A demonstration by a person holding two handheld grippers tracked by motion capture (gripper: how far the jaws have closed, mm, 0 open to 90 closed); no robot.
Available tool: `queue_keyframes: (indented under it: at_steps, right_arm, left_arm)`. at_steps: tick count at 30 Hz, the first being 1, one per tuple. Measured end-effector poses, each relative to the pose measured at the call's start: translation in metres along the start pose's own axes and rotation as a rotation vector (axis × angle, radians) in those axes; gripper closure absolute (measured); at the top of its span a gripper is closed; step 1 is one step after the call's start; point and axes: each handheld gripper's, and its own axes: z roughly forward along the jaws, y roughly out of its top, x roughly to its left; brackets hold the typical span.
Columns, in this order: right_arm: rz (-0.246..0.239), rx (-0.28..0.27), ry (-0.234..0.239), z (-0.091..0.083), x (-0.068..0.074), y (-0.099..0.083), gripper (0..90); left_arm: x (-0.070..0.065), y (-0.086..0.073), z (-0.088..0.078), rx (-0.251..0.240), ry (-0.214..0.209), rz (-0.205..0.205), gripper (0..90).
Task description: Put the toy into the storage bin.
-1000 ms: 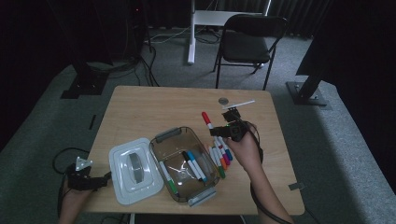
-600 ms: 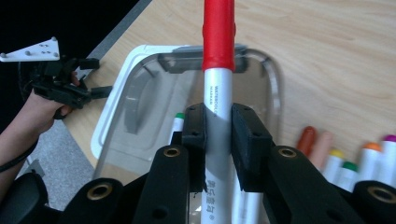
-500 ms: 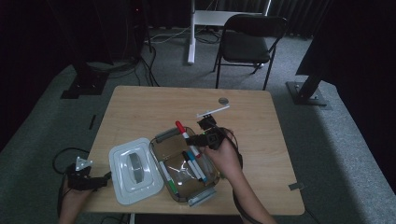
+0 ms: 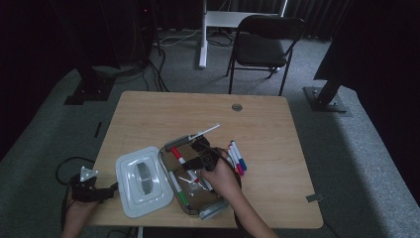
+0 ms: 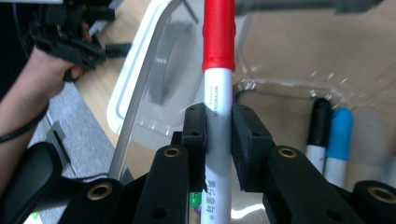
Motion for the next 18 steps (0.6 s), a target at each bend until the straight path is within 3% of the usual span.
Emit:
queue_keyframes:
  at_steps: [12,18]
  right_arm:
    - [-0.031,0.126,0.012,0.036,0.012,-0.005,76.5]
    - [-0.030,0.183,0.002,0.049,0.009,-0.004,76.5]
  left_arm:
    - [0.000,0.000,0.000,0.001,-0.001,-0.001,0.8]
    - [0.000,0.000,0.000,-0.001,0.000,-0.001,0.8]
